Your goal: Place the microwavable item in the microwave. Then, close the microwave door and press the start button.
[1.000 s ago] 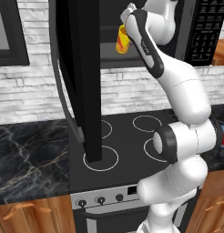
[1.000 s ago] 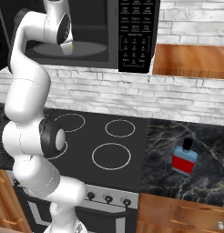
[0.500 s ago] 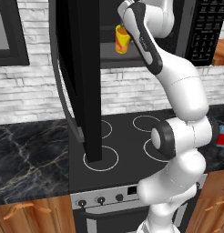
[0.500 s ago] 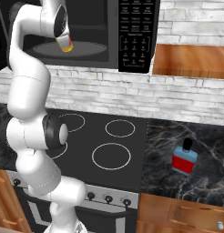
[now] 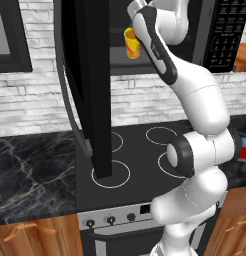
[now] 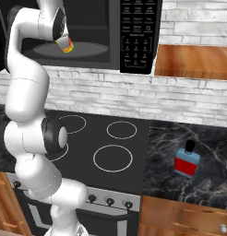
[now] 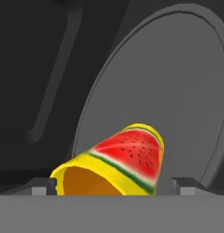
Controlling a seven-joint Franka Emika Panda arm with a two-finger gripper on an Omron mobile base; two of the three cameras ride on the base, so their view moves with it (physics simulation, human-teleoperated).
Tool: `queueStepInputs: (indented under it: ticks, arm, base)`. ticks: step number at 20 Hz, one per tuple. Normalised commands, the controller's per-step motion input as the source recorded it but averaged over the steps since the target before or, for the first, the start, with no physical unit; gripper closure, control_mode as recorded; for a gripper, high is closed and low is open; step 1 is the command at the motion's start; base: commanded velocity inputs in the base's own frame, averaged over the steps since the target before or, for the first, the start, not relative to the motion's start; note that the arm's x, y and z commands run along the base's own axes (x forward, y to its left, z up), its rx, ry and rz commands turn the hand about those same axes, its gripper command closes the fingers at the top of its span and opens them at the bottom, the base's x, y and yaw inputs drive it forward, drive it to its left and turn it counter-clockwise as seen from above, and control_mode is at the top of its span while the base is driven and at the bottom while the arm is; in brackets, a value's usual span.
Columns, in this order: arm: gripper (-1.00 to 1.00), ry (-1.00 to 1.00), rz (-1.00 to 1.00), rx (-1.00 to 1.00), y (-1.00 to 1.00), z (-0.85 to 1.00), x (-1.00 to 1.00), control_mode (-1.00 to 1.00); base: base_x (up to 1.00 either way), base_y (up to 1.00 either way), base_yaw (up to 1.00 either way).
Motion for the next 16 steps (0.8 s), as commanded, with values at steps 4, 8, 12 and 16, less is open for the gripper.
queueStepInputs:
  ticks: [4,8,12,16]
  arm:
    - [-1.0,0.0,0.0,0.0,0.05,-0.12,0.24,-1.0]
    - [-1.0,0.0,0.0,0.01,0.0,-0.04,0.32,-1.0]
    - [-1.0,-0.06,0.0,0.0,-0.01,0.05,0.03,-1.0]
    - [-1.0,-0.09,0.0,0.0,0.0,0.03,-0.01,-1.0]
  base:
    - [0.0,0.0,0.0]
    - [0.0,0.0,0.0]
    - [0.0,0.0,0.0]
    - [0.0,0.0,0.0]
